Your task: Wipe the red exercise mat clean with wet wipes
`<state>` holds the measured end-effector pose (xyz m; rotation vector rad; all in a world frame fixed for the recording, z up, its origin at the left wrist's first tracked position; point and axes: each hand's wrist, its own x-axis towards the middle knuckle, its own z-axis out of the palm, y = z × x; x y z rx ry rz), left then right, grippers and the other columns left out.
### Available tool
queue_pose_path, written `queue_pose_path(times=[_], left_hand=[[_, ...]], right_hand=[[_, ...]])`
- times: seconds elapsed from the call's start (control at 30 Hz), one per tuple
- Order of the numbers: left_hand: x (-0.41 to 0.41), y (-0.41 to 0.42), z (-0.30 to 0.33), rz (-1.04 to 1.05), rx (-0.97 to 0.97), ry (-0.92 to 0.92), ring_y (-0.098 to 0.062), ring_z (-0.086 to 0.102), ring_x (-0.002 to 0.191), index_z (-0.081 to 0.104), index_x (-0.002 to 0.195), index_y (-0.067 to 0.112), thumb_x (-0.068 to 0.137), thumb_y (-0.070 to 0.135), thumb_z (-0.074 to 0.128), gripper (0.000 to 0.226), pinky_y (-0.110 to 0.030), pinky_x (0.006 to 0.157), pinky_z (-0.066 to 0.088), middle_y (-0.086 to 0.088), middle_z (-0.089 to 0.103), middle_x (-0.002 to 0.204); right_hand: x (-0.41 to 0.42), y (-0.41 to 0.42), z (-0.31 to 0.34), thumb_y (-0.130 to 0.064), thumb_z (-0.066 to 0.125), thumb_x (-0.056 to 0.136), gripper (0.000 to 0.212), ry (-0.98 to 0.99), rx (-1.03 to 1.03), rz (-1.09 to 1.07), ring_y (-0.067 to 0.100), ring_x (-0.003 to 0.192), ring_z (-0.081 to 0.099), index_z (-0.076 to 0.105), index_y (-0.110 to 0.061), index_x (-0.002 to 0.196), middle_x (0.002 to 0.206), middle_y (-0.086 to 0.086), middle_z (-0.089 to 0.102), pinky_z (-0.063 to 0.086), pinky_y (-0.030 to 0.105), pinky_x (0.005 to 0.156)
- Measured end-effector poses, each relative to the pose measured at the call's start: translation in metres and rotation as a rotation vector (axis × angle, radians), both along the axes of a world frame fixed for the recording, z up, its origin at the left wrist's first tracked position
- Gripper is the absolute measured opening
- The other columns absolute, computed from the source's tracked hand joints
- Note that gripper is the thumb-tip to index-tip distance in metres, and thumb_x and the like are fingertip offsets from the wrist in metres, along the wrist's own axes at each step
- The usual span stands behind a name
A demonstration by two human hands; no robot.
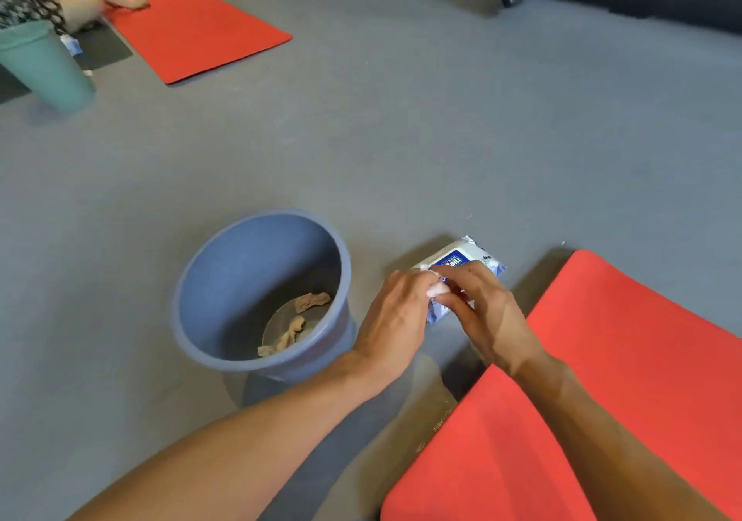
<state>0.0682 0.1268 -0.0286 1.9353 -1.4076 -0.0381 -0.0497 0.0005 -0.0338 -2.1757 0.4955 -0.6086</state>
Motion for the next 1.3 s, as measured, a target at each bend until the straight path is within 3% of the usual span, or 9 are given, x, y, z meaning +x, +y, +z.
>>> queue_pose_path(times=[0.1, 0.2, 0.27, 0.4, 0.7, 0.83, 0.97, 1.1, 1.3], left_hand=[[0.005, -0.001, 0.058, 0.125, 0.020, 0.109, -0.020, 0.059, 0.099, 0.057, 0.124, 0.009, 0.099, 0.018, 0.046, 0.029, -0.025, 0.079, 0.039, -0.007, 0.061, 0.118], [0.026, 0.009, 0.108, 0.250, 0.036, 0.175, -0.030, 0.061, 0.104, 0.055, 0.128, 0.010, 0.101, 0.008, 0.059, 0.027, -0.035, 0.084, 0.044, -0.008, 0.060, 0.124], [0.047, 0.026, 0.131, 0.287, 0.010, 0.099, -0.031, 0.060, 0.103, 0.059, 0.122, 0.010, 0.098, 0.007, 0.065, 0.025, -0.040, 0.084, 0.046, -0.008, 0.063, 0.118], [0.093, 0.069, 0.150, 0.347, 0.017, -0.152, -0.021, 0.051, 0.098, 0.066, 0.104, 0.013, 0.087, 0.002, 0.077, 0.023, -0.028, 0.078, 0.040, -0.002, 0.066, 0.097], [0.136, 0.143, 0.118, 0.443, 0.382, -0.054, -0.037, 0.061, 0.104, 0.067, 0.107, 0.001, 0.095, -0.001, 0.061, 0.013, -0.047, 0.086, 0.049, -0.017, 0.063, 0.108], [0.133, 0.148, 0.108, 0.440, 0.531, -0.011, -0.031, 0.060, 0.114, 0.066, 0.123, 0.006, 0.103, 0.010, 0.051, 0.025, -0.042, 0.092, 0.047, -0.013, 0.061, 0.121], [0.133, 0.151, 0.105, 0.456, 0.580, -0.091, -0.030, 0.059, 0.117, 0.066, 0.133, 0.011, 0.103, 0.015, 0.054, 0.033, -0.042, 0.091, 0.051, -0.009, 0.063, 0.128], [0.137, 0.149, 0.108, 0.452, 0.557, -0.143, -0.028, 0.059, 0.116, 0.065, 0.129, 0.010, 0.103, 0.023, 0.057, 0.030, -0.039, 0.092, 0.051, -0.007, 0.061, 0.126], [0.152, 0.137, 0.121, 0.382, 0.468, -0.218, -0.025, 0.062, 0.102, 0.069, 0.112, 0.009, 0.103, 0.037, 0.053, 0.034, -0.037, 0.084, 0.053, -0.008, 0.065, 0.110]], right_hand=[[0.014, -0.006, 0.056, -0.009, 0.072, 0.095, 0.027, -0.041, 0.040, 0.015, 0.014, 0.094, 0.062, 0.072, -0.032, 0.108, 0.107, -0.005, 0.058, 0.048, 0.019, 0.083], [0.040, -0.005, 0.107, -0.010, 0.074, 0.093, 0.023, -0.029, 0.024, 0.071, 0.012, 0.087, 0.066, 0.068, -0.032, 0.100, 0.105, -0.013, 0.060, 0.052, 0.022, 0.079], [0.064, 0.005, 0.132, -0.017, 0.075, 0.094, 0.012, -0.022, -0.019, 0.131, 0.009, 0.083, 0.066, 0.069, -0.021, 0.103, 0.103, -0.014, 0.061, 0.055, 0.027, 0.079], [0.120, 0.038, 0.157, -0.012, 0.076, 0.092, 0.015, -0.006, -0.139, 0.259, 0.014, 0.084, 0.067, 0.069, -0.016, 0.105, 0.103, -0.003, 0.063, 0.057, 0.033, 0.081], [0.190, 0.112, 0.120, -0.003, 0.064, 0.093, 0.015, 0.206, -0.228, 0.453, 0.029, 0.098, 0.059, 0.068, -0.003, 0.108, 0.110, 0.013, 0.061, 0.045, 0.032, 0.082], [0.191, 0.119, 0.098, -0.002, 0.062, 0.094, 0.016, 0.275, -0.255, 0.482, 0.026, 0.096, 0.057, 0.071, -0.003, 0.107, 0.106, 0.012, 0.063, 0.042, 0.031, 0.082], [0.191, 0.114, 0.088, -0.004, 0.063, 0.091, 0.017, 0.264, -0.259, 0.436, 0.031, 0.079, 0.058, 0.075, -0.015, 0.086, 0.086, 0.009, 0.063, 0.048, 0.041, 0.072], [0.183, 0.103, 0.091, -0.002, 0.072, 0.087, 0.017, 0.226, -0.311, 0.410, 0.036, 0.087, 0.068, 0.077, -0.006, 0.103, 0.099, 0.015, 0.071, 0.058, 0.042, 0.078], [0.179, 0.086, 0.112, -0.017, 0.065, 0.098, 0.019, 0.249, -0.385, 0.340, 0.033, 0.102, 0.065, 0.073, -0.008, 0.113, 0.119, 0.015, 0.065, 0.055, 0.040, 0.089]])
